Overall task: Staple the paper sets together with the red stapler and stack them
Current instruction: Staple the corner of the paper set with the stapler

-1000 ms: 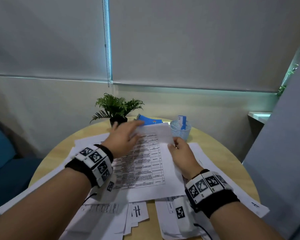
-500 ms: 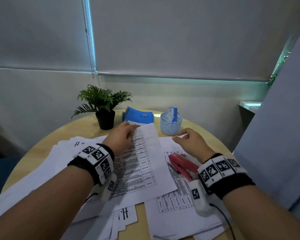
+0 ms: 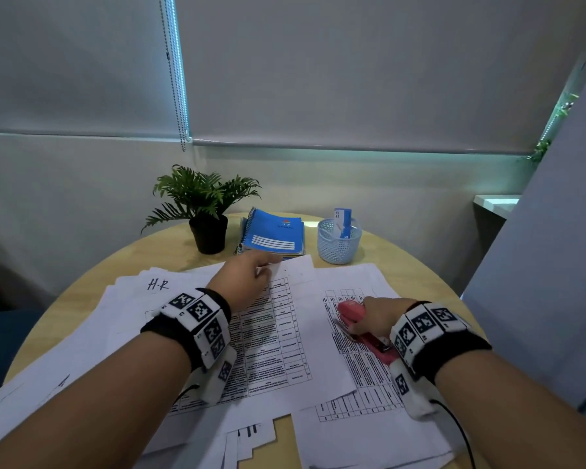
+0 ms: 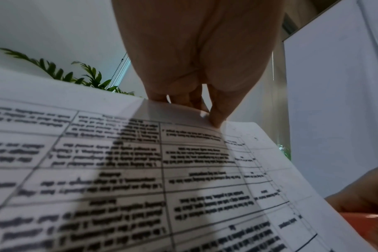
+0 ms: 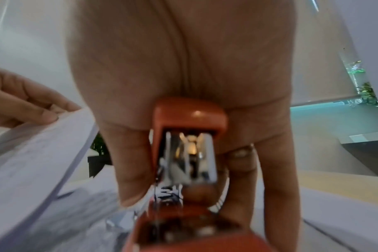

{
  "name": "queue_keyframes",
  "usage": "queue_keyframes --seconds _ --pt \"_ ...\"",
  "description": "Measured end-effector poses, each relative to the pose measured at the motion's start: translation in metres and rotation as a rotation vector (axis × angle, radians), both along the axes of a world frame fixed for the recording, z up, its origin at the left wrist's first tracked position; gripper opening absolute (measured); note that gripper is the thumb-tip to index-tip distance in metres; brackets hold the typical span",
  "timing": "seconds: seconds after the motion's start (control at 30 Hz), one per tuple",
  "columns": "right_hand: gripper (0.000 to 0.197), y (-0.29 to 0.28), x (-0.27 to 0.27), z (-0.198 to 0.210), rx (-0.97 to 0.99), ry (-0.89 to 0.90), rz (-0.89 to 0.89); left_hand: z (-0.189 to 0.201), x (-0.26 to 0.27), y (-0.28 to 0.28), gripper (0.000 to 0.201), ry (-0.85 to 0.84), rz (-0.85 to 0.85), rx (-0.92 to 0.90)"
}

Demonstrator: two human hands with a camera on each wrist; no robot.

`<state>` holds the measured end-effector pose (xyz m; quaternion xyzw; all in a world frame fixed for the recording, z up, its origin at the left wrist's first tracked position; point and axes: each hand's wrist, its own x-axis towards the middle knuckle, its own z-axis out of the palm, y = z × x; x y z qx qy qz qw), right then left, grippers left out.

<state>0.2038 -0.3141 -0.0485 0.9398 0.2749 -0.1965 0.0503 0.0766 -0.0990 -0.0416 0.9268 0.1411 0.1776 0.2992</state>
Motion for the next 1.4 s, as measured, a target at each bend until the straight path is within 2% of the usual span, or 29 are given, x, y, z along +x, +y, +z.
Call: queue_keyframes --seconds 0.03,0.1,0.17,0.3,0.37,0.43,0.6,0.8,0.97,1.1,1.4 --pt "0.052 0.000 0.000 0.003 0.080 0.042 -0.029 0.001 -0.001 0.000 0.035 -0.006 -0.008 -0.005" --pt "0.041 0.001 -0.002 0.013 0.394 0.191 -0.133 0.003 -0.002 0.000 0.035 -0.019 -0.012 -0.002" --pt "0.044 0.008 -0.001 0.020 0.750 0.275 -0.241 0.005 -0.003 -0.002 0.034 -0.043 -0.009 0.002" --pt "0.030 0.029 -0.011 0.031 1.384 0.243 -0.422 0.011 -0.010 -0.007 0.034 -0.082 -0.005 0.011" --pt "0.031 0.036 -0.022 0.038 1.653 0.259 -0.495 0.014 -0.013 -0.011 0.034 -0.101 0.002 0.019" --pt "0.039 0.042 -0.031 0.040 1.823 0.190 -0.509 0.018 -0.017 -0.015 0.034 -0.115 0.019 0.048" --pt "0.058 0.059 -0.056 0.029 1.903 0.032 -0.534 0.025 -0.022 -0.023 0.034 -0.132 0.029 0.100" --pt "0.053 0.063 -0.066 0.025 1.922 -0.006 -0.556 0.025 -0.029 -0.028 0.035 -0.182 -0.060 0.053" --pt "0.047 0.066 -0.068 0.026 1.893 0.075 -0.601 0.027 -0.033 -0.027 0.035 -0.188 -0.069 0.011" --pt "0.050 0.070 -0.069 0.025 1.898 0.122 -0.646 0.030 -0.035 -0.032 0.034 -0.196 -0.093 -0.001" --pt "0.047 0.079 -0.066 0.025 1.911 0.052 -0.712 0.033 -0.040 -0.039 0.033 -0.191 -0.115 0.030"
